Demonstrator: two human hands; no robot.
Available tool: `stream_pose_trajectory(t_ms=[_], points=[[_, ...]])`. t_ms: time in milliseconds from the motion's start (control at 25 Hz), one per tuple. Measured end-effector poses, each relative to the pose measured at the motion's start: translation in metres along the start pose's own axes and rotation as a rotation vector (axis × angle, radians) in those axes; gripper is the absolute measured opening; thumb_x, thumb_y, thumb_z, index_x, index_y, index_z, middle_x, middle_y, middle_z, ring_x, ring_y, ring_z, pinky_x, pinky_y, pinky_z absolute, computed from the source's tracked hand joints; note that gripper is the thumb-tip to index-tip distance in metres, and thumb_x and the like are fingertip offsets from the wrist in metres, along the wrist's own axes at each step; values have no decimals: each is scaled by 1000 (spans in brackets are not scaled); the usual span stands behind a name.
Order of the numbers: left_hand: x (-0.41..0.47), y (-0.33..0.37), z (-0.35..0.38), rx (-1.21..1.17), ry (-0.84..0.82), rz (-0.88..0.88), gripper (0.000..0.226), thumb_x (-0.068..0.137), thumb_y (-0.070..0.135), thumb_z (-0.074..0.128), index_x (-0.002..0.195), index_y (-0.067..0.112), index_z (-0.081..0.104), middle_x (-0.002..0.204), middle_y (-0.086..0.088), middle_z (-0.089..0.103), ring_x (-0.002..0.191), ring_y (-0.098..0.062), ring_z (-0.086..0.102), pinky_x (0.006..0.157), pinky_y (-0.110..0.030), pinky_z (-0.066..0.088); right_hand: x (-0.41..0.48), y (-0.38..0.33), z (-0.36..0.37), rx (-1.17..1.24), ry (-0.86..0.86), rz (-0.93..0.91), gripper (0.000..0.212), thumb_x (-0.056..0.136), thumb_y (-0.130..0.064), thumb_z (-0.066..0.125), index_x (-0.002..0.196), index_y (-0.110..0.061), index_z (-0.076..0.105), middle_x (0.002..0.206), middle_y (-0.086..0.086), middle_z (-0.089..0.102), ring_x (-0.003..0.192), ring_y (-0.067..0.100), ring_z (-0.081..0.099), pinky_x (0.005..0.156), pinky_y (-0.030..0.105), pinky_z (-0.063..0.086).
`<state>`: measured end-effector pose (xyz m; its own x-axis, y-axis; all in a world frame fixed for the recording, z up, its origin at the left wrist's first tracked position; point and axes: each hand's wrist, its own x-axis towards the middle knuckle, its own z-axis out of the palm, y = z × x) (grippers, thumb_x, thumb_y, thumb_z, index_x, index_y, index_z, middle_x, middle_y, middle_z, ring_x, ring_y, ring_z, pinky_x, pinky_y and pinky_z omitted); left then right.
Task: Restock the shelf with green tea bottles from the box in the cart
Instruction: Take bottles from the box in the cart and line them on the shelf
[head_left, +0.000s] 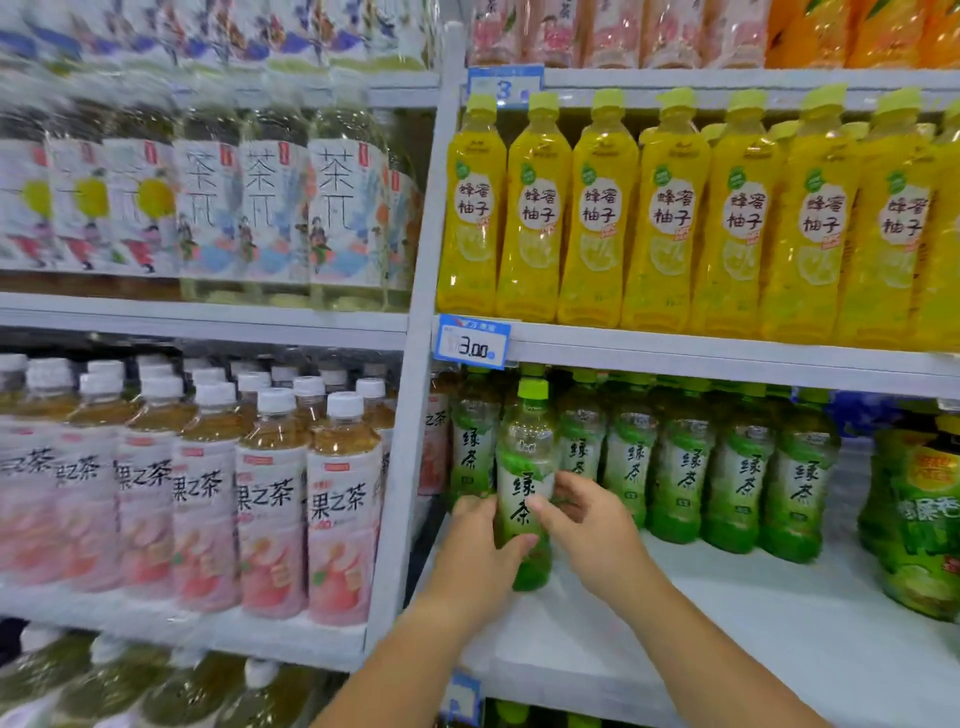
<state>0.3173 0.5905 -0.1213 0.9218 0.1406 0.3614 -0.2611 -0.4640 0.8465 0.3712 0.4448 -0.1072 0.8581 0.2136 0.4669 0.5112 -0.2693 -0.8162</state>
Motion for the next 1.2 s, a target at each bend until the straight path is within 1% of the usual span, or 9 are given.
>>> stream_pose_trajectory(t_ms=[80, 200, 360, 480, 600, 680, 800, 920, 1200], points=[[6, -11, -13, 63, 68, -19, 34, 95, 22, 65, 127, 28, 59, 123, 0, 49, 112, -12, 55, 105, -29, 43, 5, 3, 30, 69, -15, -10, 27, 87, -18, 76, 109, -30, 66, 94, -21, 74, 90, -8, 67, 73, 9, 51], [18, -22, -17, 174, 172, -31, 40, 96, 20, 61, 135, 22, 54, 131, -5, 50, 126, -22, 49, 113, -40, 38, 15, 14, 57, 180, 12, -2, 30, 86, -7, 75, 98, -34, 69, 87, -27, 74, 89, -9, 68, 72, 6, 49], [26, -27, -9, 231, 329, -78, 49, 95, 17, 61, 142, 16, 47, 140, -7, 51, 135, -23, 44, 116, -42, 32, 33, 21, 71, 301, -15, 30, 28, 87, -6, 74, 105, -27, 72, 97, -15, 77, 94, 0, 71, 76, 12, 52], [30, -32, -7, 90, 335, -53, 51, 93, 9, 63, 142, 17, 50, 140, -5, 52, 135, -22, 45, 117, -43, 32, 41, 30, 76, 394, 13, 83, 36, 82, -5, 78, 106, -29, 67, 83, -22, 75, 87, -6, 70, 70, 8, 51], [35, -37, -7, 17, 320, -73, 52, 94, 7, 61, 143, 18, 50, 140, -5, 54, 134, -21, 47, 116, -44, 35, 45, 37, 79, 445, 26, 130, 50, 77, -9, 83, 123, -5, 63, 87, -18, 73, 89, -4, 70, 72, 11, 52], [33, -38, -6, 44, 310, -83, 57, 95, 7, 59, 148, 18, 43, 146, -5, 50, 139, -21, 42, 118, -44, 32, 44, 37, 79, 439, 21, 131, 54, 78, -7, 82, 127, 1, 61, 87, -18, 73, 89, -4, 70, 74, 12, 52], [33, -38, -5, 73, 283, -103, 62, 97, 9, 56, 154, 17, 34, 154, -6, 42, 144, -22, 35, 120, -44, 27, 41, 35, 79, 435, -8, 130, 49, 82, -2, 78, 127, -2, 60, 82, -21, 75, 88, -3, 71, 73, 12, 53], [31, -37, -5, 70, 275, -121, 63, 98, 9, 54, 155, 17, 32, 153, -8, 42, 143, -24, 36, 119, -44, 29, 39, 32, 79, 430, -16, 121, 53, 82, -1, 77, 131, 3, 56, 79, -24, 73, 86, -7, 70, 72, 10, 52], [28, -36, -6, 90, 224, -180, 66, 100, 16, 49, 159, 18, 17, 156, -11, 35, 144, -28, 33, 117, -47, 31, 34, 19, 80, 367, 18, 150, 55, 79, -4, 81, 129, 4, 59, 88, -18, 73, 88, -5, 70, 76, 13, 53]])
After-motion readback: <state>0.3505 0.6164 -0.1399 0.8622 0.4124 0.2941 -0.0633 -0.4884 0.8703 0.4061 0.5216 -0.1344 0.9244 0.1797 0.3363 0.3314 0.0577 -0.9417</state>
